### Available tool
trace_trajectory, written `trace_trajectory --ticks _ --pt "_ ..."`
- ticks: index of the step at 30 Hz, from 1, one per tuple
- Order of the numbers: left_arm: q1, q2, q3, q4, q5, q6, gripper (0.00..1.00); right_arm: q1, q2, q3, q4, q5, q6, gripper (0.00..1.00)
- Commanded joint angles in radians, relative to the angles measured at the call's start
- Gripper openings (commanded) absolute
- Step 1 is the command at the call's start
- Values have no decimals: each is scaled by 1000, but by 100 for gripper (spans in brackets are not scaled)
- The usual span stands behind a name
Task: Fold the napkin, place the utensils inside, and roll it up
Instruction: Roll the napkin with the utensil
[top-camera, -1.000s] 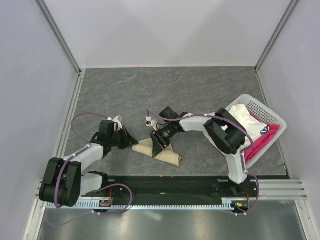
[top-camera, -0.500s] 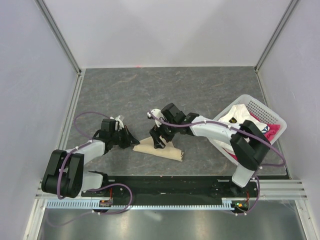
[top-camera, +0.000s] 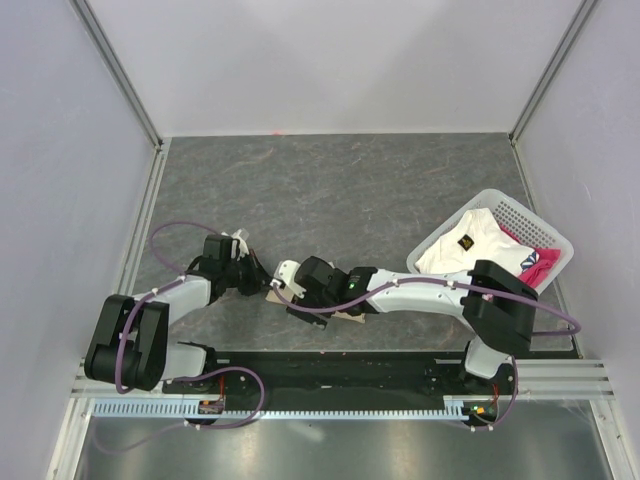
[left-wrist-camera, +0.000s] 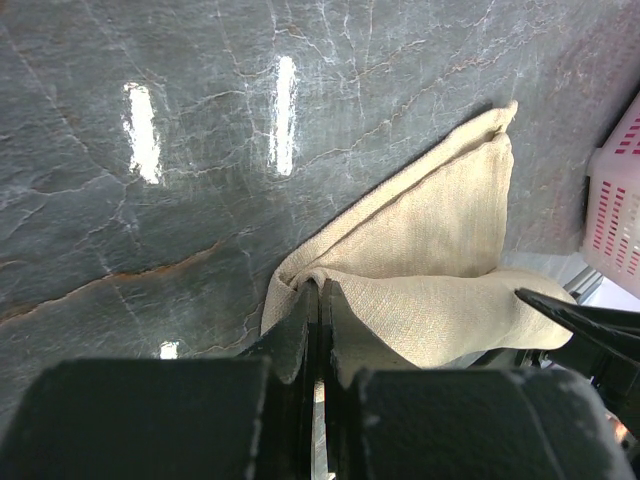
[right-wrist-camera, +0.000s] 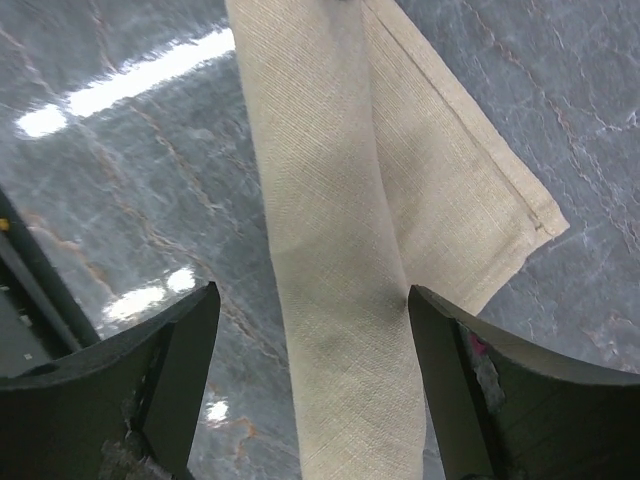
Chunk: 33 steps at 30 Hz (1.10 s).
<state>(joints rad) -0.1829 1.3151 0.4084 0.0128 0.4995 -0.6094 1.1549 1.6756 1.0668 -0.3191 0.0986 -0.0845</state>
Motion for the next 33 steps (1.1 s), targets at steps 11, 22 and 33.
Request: trace_trajectory --ticks 11,22,33 --pt "-6 1 36 -28 14 25 2 9 116 -18 -8 115 -40 69" --pt "-4 -150 72 -85 -93 22 66 -90 171 -30 -20 -277 3 35" --pt "-4 -333 -14 -80 -136 23 68 -293 248 7 -26 -766 68 32"
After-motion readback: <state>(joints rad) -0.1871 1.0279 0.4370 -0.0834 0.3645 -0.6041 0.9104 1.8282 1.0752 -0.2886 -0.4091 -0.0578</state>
